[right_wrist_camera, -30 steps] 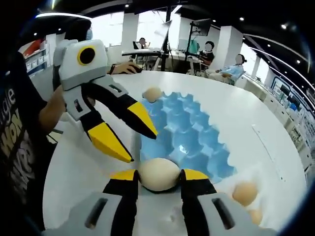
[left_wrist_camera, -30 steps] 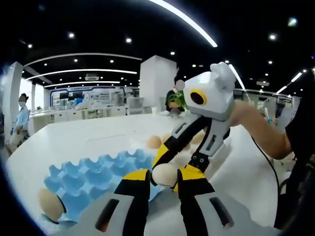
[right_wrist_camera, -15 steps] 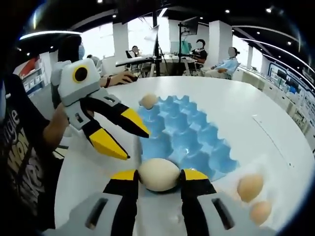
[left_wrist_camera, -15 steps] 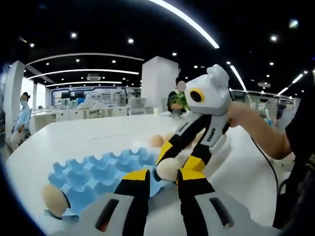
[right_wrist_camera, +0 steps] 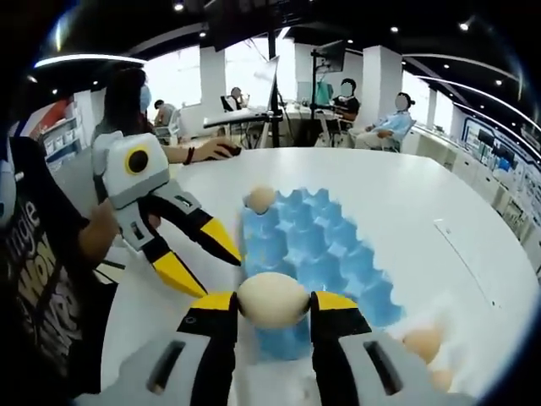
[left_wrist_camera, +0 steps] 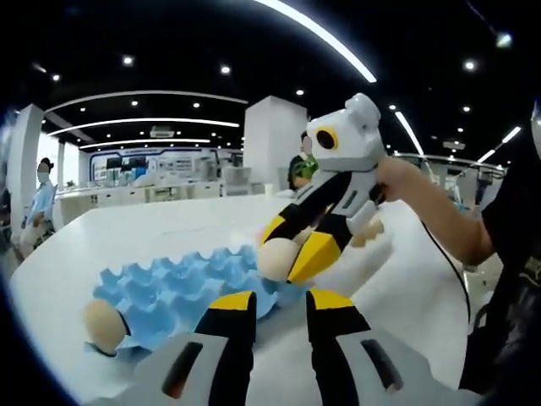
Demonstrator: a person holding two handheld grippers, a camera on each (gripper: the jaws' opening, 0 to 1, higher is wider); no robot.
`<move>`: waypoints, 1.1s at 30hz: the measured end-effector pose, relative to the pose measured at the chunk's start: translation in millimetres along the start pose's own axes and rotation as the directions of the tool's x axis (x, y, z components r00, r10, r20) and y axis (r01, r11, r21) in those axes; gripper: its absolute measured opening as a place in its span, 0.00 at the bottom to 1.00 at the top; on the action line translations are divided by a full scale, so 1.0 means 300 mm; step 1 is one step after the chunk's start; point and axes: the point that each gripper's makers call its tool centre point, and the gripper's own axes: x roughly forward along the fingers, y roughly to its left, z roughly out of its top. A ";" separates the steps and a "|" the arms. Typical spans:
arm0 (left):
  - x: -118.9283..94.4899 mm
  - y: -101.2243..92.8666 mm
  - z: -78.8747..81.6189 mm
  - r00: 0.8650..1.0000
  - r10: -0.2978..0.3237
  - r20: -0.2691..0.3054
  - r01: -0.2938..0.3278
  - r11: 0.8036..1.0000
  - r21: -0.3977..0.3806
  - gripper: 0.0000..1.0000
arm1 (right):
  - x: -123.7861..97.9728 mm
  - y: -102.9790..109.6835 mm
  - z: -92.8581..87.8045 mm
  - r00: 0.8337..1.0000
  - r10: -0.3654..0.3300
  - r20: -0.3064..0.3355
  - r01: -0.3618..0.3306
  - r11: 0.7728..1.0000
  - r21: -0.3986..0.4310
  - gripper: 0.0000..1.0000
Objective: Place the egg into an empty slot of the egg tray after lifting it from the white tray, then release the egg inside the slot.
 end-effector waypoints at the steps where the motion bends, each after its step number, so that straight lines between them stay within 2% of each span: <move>1: -0.005 0.001 0.000 1.000 0.002 0.001 -0.002 1.000 -0.002 0.24 | 0.004 0.002 0.005 1.000 0.002 0.001 -0.002 1.000 -0.003 0.35; 7: -0.035 0.016 0.001 1.000 0.019 0.011 -0.019 1.000 -0.004 0.24 | 0.028 -0.008 0.047 1.000 0.007 0.013 -0.007 1.000 -0.022 0.35; 19: -0.092 0.076 -0.008 0.998 0.052 0.039 -0.051 0.998 -0.036 0.24 | 0.111 0.017 0.127 0.999 0.032 0.019 -0.031 0.998 -0.046 0.35; 25: -0.120 0.107 -0.015 0.996 0.064 0.054 -0.062 0.997 -0.048 0.24 | 0.150 -0.012 0.165 0.999 0.042 0.023 -0.041 0.998 -0.051 0.35; 28: -0.136 0.128 -0.018 0.995 0.072 0.064 -0.068 0.996 -0.063 0.24 | 0.202 0.027 0.192 0.999 0.049 0.015 -0.048 0.997 -0.061 0.35; 33: -0.153 0.149 -0.023 0.995 0.076 0.068 -0.072 0.995 -0.070 0.24 | 0.243 0.040 0.208 0.998 0.062 0.010 -0.061 0.996 -0.065 0.35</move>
